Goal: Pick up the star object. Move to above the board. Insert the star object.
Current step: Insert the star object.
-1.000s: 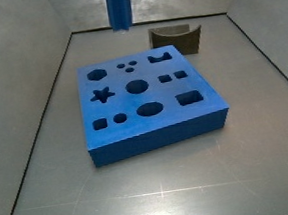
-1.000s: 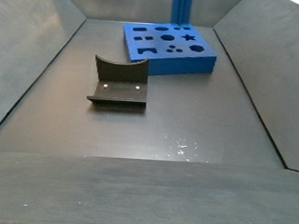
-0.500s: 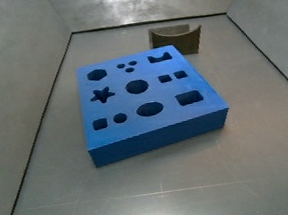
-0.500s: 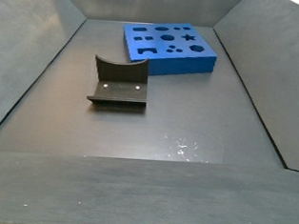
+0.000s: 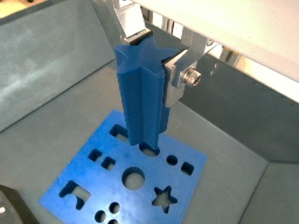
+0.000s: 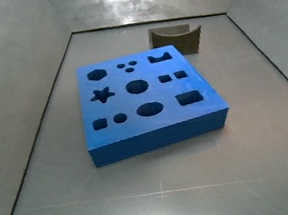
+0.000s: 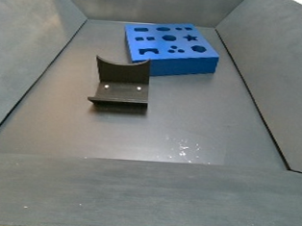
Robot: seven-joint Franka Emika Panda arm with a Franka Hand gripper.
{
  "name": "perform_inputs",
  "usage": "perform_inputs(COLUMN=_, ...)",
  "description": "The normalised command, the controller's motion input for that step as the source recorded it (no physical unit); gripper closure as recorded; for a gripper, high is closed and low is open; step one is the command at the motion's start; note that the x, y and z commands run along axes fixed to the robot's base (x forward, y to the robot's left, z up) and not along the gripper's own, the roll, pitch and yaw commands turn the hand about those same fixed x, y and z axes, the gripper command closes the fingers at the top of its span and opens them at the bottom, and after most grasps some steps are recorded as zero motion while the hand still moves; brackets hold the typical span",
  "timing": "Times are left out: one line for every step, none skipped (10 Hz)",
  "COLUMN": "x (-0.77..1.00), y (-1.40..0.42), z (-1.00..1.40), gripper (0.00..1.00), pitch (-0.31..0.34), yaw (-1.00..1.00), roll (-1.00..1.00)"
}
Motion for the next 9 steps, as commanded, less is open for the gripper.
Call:
perform_inputs(x=-0.36, y=0.39, z=-1.0, gripper=1.0, pitch=-0.323, yaw=0.12, roll=0.0)
perform_inputs(x=-0.04, y=0.3, z=-1.0, gripper=1.0, pitch=-0.249, yaw=0.06, roll=0.0)
perform_inputs(x=-0.13, y=0.25, z=-0.75, gripper=1.0, pitch=-0.26, yaw=0.06, roll=-0.14)
perform_inputs(x=-0.1, y=0.1, z=-0.25, gripper=1.0, pitch=-0.134, yaw=-0.03, roll=-0.23)
perform_inputs(x=-0.05, y=0.0, z=-0.12, gripper=1.0, pitch=-0.091, yaw=-0.22, roll=-0.07)
perform_inputs(x=0.0, y=-0.06, z=-0.36, gripper=1.0, pitch=-0.109, yaw=-1.0, roll=-0.06)
perform_inputs(x=-0.02, y=-0.01, z=-0.33, gripper=1.0, pitch=-0.163, yaw=-0.78, roll=0.0)
perform_inputs(x=-0.13, y=-0.01, z=-0.32, gripper=1.0, pitch=-0.129, yaw=-0.58, roll=0.0)
perform_inputs(x=0.0, y=0.0, z=-0.01, gripper=1.0, pitch=-0.071, yaw=-0.07, roll=-0.04)
